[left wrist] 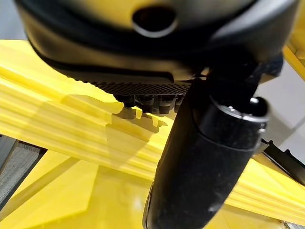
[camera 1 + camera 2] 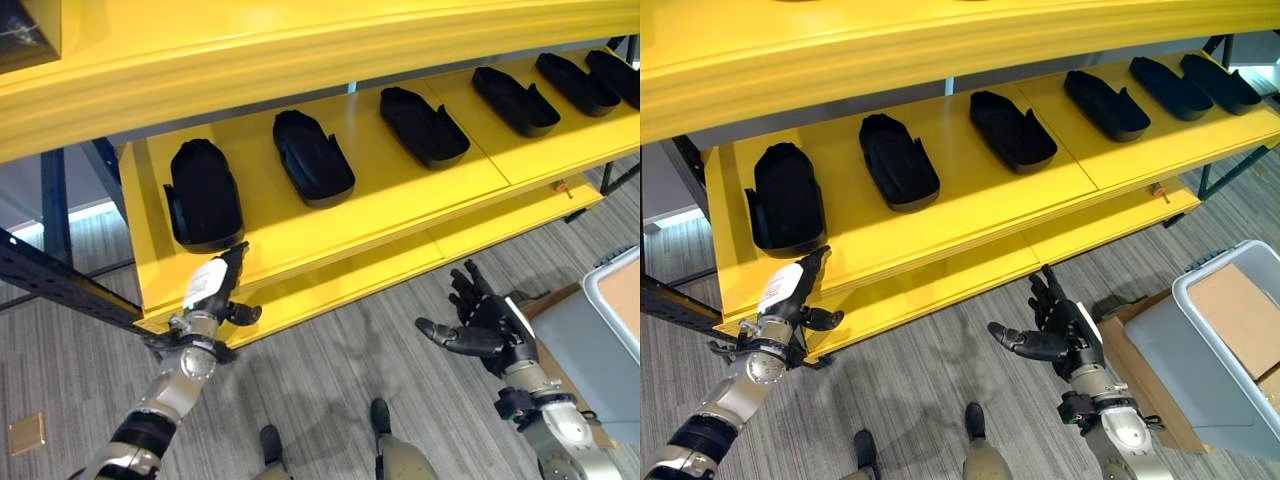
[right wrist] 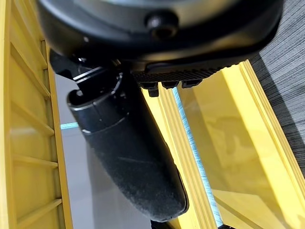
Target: Move parts from the plastic box to the shelf.
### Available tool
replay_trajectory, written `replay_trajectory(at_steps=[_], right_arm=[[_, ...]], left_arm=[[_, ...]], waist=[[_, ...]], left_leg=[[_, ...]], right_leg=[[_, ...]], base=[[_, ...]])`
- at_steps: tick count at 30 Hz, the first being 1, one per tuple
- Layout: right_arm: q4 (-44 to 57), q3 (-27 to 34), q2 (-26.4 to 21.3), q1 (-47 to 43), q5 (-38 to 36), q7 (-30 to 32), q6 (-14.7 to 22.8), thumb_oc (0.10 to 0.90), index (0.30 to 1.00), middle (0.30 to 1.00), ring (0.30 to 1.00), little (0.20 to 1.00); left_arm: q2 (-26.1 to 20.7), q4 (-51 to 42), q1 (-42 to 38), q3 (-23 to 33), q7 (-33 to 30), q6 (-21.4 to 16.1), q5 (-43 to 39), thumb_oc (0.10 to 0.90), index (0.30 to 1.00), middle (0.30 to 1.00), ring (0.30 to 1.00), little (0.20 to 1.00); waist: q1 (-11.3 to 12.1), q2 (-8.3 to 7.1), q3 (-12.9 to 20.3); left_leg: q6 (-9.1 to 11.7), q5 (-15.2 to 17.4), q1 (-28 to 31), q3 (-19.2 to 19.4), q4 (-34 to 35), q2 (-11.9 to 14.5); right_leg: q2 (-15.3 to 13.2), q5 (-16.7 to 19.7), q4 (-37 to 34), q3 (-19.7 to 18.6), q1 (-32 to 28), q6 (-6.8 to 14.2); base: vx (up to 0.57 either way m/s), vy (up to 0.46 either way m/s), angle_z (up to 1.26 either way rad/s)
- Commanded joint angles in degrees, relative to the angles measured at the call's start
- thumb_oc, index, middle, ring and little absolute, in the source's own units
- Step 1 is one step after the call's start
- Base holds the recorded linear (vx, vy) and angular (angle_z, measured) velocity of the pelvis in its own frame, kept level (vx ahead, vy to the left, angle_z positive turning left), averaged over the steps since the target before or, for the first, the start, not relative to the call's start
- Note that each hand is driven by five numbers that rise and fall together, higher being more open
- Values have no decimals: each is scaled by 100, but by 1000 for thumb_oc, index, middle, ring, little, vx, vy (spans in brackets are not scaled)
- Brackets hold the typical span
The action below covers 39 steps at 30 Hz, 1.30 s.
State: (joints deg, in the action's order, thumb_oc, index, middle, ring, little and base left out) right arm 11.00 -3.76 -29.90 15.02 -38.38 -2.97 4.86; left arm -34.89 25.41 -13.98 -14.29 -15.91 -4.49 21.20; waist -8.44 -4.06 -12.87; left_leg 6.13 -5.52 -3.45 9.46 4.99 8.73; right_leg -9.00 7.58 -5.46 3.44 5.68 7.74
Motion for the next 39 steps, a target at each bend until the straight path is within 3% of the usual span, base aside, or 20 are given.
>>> replay_trajectory(at_steps=[1, 39], right_arm=[[522, 347, -134, -518, -111, -13, 622, 900, 1000, 1000, 1000, 1000], [428, 343, -177, -539, -167, -23, 661, 900, 1000, 1000, 1000, 1000]], left_arm=[[-436, 357, -893, 138, -184, -158, 229, 900, 1000, 1000, 1000, 1000], [-714, 412, -1385, -69, -263, -194, 333, 900, 1000, 1000, 1000, 1000]], waist=[[-117, -221, -44], [-218, -226, -132]], left_leg=[[-119, 592, 650, 199, 1, 44], [-172, 622, 650, 306, 1, -36]], right_leg=[[-217, -484, 46, 157, -622, 171], [-270, -411, 46, 20, -481, 212]], base=[[0, 0, 0], [1, 2, -1]])
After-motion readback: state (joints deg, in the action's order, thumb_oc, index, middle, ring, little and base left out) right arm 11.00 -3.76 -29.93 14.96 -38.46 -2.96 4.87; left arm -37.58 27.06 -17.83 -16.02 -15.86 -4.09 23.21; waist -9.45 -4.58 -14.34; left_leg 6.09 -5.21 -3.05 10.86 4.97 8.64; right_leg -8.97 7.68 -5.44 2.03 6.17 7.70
